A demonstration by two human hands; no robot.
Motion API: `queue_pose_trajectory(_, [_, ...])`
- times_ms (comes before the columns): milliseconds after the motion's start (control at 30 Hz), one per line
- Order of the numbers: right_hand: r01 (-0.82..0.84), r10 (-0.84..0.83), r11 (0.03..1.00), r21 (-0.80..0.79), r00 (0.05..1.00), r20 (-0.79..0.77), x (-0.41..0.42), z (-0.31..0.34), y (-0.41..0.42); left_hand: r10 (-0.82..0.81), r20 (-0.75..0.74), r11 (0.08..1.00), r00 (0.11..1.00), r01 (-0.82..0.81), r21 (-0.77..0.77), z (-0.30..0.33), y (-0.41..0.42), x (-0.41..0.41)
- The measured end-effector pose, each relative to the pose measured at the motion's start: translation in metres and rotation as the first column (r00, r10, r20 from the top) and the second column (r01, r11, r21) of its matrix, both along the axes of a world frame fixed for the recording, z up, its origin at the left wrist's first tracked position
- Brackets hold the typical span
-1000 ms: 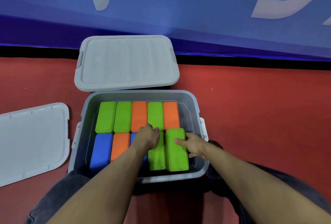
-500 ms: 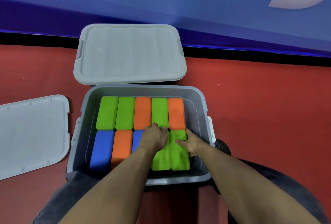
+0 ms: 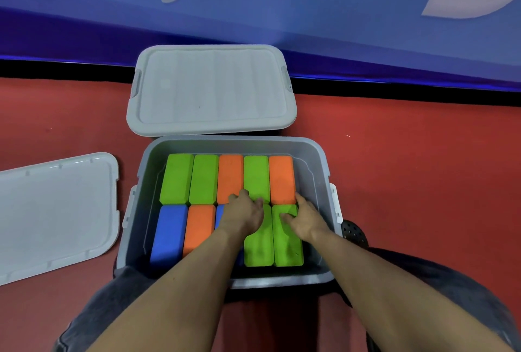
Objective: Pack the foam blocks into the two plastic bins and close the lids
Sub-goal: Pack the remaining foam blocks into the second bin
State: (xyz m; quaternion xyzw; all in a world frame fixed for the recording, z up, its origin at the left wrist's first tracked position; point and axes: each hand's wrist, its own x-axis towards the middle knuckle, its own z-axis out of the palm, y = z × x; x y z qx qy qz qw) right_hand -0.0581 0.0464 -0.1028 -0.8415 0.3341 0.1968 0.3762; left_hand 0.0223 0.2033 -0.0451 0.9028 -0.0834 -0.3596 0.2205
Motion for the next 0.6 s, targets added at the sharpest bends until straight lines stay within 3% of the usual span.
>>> queue_pose_trajectory(100, [-0.213, 0.221, 0.951, -0.224, 0.975, 0.010, 0.002, 0.017, 0.011, -0.007, 0.058, 1.000, 0.998, 0.007, 0.003, -0.001, 0.008, 0.003])
queue_pose_trajectory(233, [-0.407, 0.443, 0.848, -0.340, 0.896, 0.031, 0.010, 0.038, 0.023, -0.074, 0.207, 0.997, 0.976, 0.072, 0.021, 0.010, 0.030, 0.012])
queue_pose_trajectory(333, [-0.430, 0.488, 0.809, -0.400, 0.871, 0.051, 0.021, 0.055, 0.030, -0.112, 0.266, 0.994, 0.957, 0.103, 0.045, 0.025, 0.058, 0.029])
queue_pose_trajectory(600, [-0.481, 0.623, 0.723, -0.495, 0.764, 0.168, 0.078, 0.094, 0.099, -0.015, 0.425, 1.000, 0.905, 0.004, 0.027, 0.080, 0.154, 0.083])
